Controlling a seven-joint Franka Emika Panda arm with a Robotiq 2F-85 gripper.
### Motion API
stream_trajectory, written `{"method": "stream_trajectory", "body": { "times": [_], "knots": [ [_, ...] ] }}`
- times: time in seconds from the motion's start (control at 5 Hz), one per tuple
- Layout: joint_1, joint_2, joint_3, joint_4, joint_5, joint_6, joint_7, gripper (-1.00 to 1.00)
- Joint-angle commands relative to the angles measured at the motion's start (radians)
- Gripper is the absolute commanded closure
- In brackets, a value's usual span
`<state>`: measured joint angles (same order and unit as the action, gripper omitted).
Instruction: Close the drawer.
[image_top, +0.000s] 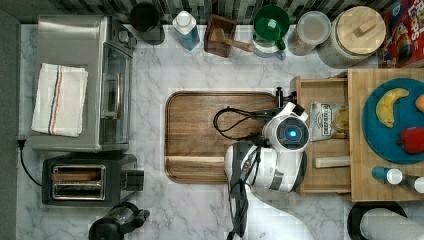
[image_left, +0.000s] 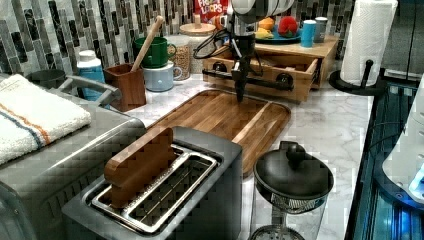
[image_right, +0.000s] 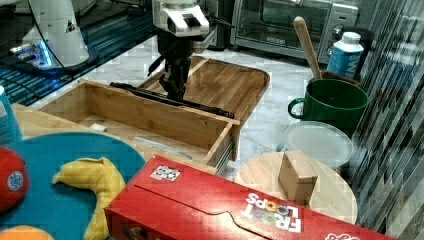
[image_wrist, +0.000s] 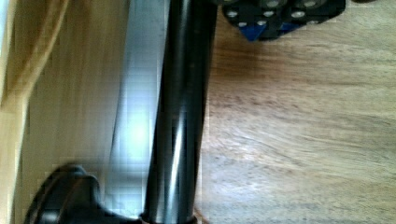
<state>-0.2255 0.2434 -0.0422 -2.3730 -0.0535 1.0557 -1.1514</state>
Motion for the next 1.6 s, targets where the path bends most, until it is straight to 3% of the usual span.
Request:
{"method": "stream_trajectory", "body": {
  "times": [0.2,0.4,0.8,1.2,1.6],
  "knots": [
    [-0.170,0.029,-0.075,0.185,0.056,0.082,-0.290,1.00],
    [-0.220,0.067,-0.082,0.277,0.123,0.003,-0.407,1.00],
    [-0.295,0.147,-0.090,0.392,0.192,0.010,-0.571,1.00],
    [-0.323,0.166,-0.111,0.478,0.113,-0.040,-0.588,1.00],
    [-0.337,0.146,-0.090,0.476,0.153,-0.117,-0.580,1.00]
  ]
}}
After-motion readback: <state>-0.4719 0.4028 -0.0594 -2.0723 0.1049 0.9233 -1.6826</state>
